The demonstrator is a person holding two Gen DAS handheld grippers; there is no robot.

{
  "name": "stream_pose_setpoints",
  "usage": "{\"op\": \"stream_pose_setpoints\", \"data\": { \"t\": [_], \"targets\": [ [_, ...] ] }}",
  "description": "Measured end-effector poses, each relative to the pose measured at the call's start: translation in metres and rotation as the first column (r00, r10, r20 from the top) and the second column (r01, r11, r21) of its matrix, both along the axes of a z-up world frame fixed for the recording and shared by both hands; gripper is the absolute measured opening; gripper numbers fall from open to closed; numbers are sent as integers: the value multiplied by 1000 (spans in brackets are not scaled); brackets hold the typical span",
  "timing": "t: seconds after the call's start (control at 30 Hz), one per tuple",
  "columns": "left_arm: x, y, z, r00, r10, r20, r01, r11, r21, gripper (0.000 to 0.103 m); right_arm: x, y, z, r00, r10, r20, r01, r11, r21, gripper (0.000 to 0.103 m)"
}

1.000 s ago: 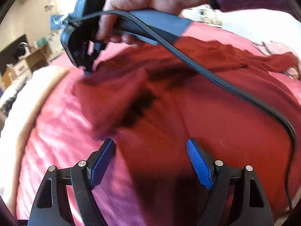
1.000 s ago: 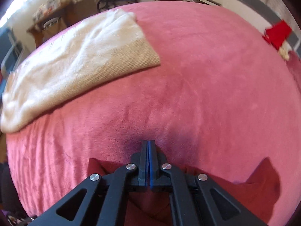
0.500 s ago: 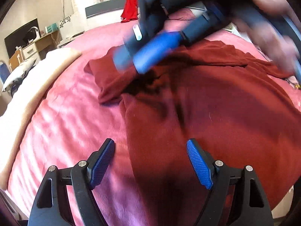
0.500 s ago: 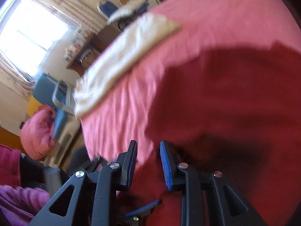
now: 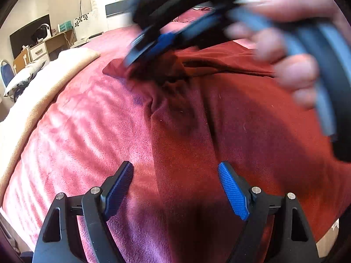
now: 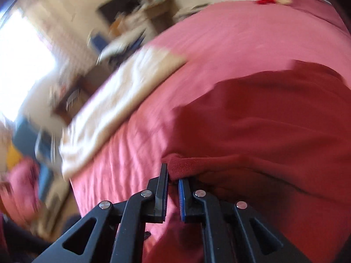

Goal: Fold clothes

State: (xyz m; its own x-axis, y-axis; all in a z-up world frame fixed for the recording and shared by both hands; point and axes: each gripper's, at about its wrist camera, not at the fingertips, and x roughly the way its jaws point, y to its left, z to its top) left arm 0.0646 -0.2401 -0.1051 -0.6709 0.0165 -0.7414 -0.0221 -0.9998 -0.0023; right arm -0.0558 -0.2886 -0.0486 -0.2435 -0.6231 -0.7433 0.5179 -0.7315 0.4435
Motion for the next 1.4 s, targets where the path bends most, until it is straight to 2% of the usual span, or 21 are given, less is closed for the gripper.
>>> {"op": "stream_pose_setpoints", "data": {
  "t": [0.07,0.13,0.2,0.27,0.33,0.43,0.5,0.6,0.67,0.73,0.83,0.93,1.03,1.07,1.17,1.23,1.27,1.3,1.33,1.4],
  "targets": [
    [0,0,-1,1000,1,-2,-1,1000,4,83,-4,21,-6,998,-47,46,48,998,-38,7],
    [0,0,-1,1000,3,-4,-3,1000,4,83,-10,28,-26,990,-41,133,51,996,-72,12],
    [0,0,-1,1000,4,-5,-4,1000,3,83,-15,29,-49,971,-47,235,71,993,-95,21],
    [2,0,0,1000,4,-8,-4,1000,3,83,-12,28,-58,961,-60,269,91,990,-105,21],
    [3,0,0,1000,4,-9,-4,1000,4,83,-7,24,-57,966,-73,248,97,991,-89,21],
    [2,-1,2,1000,5,-7,-5,1000,16,83,14,28,-34,985,-40,167,46,999,-30,23],
    [2,-4,5,1000,6,-11,-5,1000,29,83,27,39,-19,992,-17,121,20,999,-26,23],
    [4,-7,14,999,27,-37,-26,1000,14,83,23,98,-2,986,-156,52,156,988,2,23],
    [4,-8,22,997,35,-66,-36,999,-4,83,17,140,8,964,-264,5,264,964,22,23],
    [-3,-2,32,994,19,-110,-23,999,-36,83,8,185,16,926,-376,-37,378,925,38,24],
    [-25,12,40,991,1,-135,-19,992,-127,83,-22,251,17,862,-507,-24,508,860,50,26],
    [-65,40,36,994,13,-107,-41,963,-268,83,-54,282,7,855,-514,61,514,857,18,26],
    [-89,45,28,997,36,-68,-61,907,-418,83,-76,280,-7,860,-501,92,501,865,31,27],
    [-93,45,26,998,38,-59,-60,895,-441,83,-83,281,-12,867,-489,96,488,872,32,27],
    [-104,47,12,999,27,-47,-45,892,-449,84,-97,265,-31,908,-401,122,397,916,58,27],
    [-96,50,13,996,36,-84,-70,892,-447,84,-99,263,-38,913,-395,103,387,918,90,27],
    [-92,53,12,994,37,-104,-82,882,-465,84,-98,260,-37,916,-391,88,384,919,87,27],
    [-89,58,10,992,36,-122,-92,867,-489,84,-97,256,-34,923,-378,72,372,924,86,14],
    [-88,61,8,991,35,-132,-98,852,-514,84,-96,251,-30,934,-356,40,350,930,110,7],
    [-86,67,4,989,31,-145,-107,823,-558,84,-95,240,-17,954,-297,-44,300,933,198,4]
  ]
}}
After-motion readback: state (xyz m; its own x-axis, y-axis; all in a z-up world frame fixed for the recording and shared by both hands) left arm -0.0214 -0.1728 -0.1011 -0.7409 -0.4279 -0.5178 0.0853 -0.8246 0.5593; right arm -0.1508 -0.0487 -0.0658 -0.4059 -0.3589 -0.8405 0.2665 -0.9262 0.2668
